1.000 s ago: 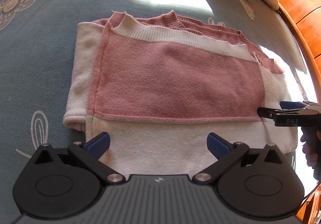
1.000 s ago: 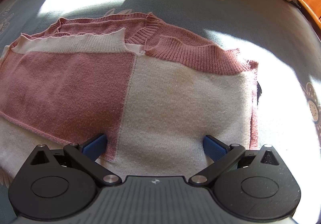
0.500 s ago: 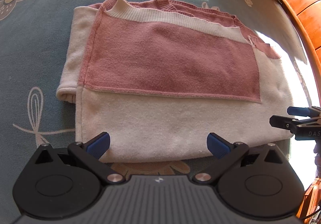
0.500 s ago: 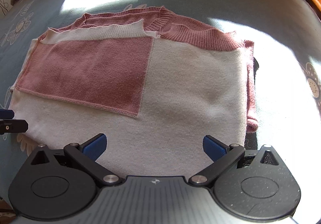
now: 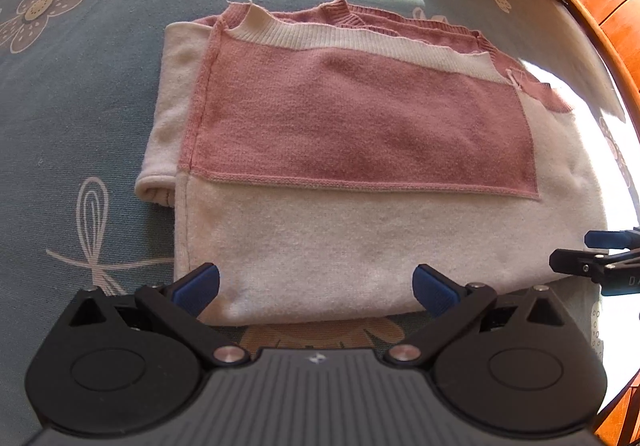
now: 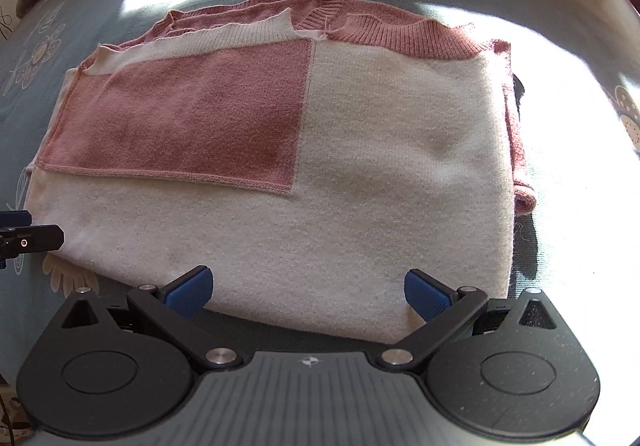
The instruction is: Fold clothes
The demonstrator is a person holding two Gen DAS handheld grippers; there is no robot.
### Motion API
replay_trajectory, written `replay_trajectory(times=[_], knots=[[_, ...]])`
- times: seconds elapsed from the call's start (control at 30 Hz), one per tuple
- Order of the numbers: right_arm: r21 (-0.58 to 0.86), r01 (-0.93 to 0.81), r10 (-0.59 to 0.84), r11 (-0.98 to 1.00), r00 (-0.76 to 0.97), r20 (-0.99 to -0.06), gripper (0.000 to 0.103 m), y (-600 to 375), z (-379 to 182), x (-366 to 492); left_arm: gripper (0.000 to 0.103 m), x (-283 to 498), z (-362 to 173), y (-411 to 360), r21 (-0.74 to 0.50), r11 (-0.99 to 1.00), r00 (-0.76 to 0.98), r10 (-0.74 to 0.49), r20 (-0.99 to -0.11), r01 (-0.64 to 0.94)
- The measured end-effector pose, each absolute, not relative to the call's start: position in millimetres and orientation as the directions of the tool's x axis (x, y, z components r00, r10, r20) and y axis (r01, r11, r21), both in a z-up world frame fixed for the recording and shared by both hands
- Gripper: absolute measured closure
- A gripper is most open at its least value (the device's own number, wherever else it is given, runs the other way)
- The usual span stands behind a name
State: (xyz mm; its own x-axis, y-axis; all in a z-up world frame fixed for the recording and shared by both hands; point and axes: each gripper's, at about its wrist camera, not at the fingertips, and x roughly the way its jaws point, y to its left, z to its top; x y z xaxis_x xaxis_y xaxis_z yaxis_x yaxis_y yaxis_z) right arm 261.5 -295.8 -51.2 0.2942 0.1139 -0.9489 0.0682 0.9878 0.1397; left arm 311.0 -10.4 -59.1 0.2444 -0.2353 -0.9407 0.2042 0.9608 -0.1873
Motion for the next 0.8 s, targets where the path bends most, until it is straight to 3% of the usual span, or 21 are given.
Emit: replay_trajectory(times=[0.53,0.8], knots=[[0.162,0.085,0.126,0.983,0.329,-0.936,0.0,-285,-40,252,0.002,315,-50,3,-0.207,0.958,0.266,-0.255,-0.93,0.198],[0.168,0.134,0.132,0.977,0.244,-0.961,0.0,-270,-68,248,0.002,334,-38,14,-0.191,0.967,0.307,-0.235,-0.922,0.167]])
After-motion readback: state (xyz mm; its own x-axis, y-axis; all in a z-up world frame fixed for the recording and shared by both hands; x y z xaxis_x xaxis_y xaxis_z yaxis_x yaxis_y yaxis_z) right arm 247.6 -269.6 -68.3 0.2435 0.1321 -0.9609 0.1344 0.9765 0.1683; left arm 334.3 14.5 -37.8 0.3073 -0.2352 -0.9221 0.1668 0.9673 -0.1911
